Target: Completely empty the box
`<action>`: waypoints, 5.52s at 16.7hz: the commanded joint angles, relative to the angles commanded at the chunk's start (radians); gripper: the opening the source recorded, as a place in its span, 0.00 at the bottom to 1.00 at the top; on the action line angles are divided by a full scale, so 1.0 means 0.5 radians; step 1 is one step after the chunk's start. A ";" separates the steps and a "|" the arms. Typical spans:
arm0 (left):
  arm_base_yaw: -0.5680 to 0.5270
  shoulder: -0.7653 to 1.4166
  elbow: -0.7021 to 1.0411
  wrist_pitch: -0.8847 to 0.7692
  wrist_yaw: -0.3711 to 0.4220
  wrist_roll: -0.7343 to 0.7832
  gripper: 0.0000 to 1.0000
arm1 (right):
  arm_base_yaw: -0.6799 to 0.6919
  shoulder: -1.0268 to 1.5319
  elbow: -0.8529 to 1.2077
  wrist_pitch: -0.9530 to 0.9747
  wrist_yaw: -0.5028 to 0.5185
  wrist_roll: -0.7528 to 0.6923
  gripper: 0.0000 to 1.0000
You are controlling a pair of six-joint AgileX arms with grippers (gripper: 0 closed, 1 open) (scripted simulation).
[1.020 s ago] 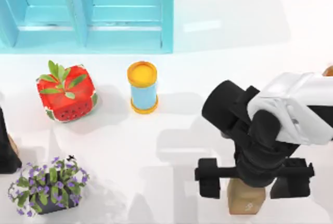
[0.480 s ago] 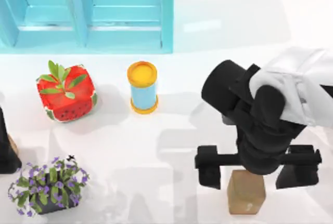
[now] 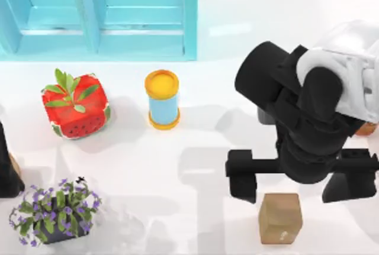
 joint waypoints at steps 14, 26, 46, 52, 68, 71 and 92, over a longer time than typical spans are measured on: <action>0.000 0.000 0.000 0.000 0.000 0.000 1.00 | -1.671 0.174 0.900 -0.307 -0.086 -1.515 1.00; 0.000 0.000 0.000 0.000 0.000 0.000 1.00 | -2.396 0.689 1.213 -0.520 -0.013 -2.340 1.00; 0.000 0.000 0.000 0.000 0.000 0.000 1.00 | -2.387 0.783 0.551 0.236 -0.012 -2.329 1.00; 0.000 0.000 0.000 0.000 0.000 0.000 1.00 | -2.387 0.783 0.551 0.236 -0.012 -2.329 0.55; 0.000 0.000 0.000 0.000 0.000 0.000 1.00 | -2.387 0.781 0.551 0.236 -0.014 -2.327 0.00; 0.000 0.000 0.000 0.000 0.000 0.000 1.00 | -2.387 0.771 0.603 0.170 -0.013 -2.326 0.00; 0.000 0.000 0.000 0.000 0.000 0.000 1.00 | -2.264 0.706 1.517 -0.737 -0.027 -2.220 0.00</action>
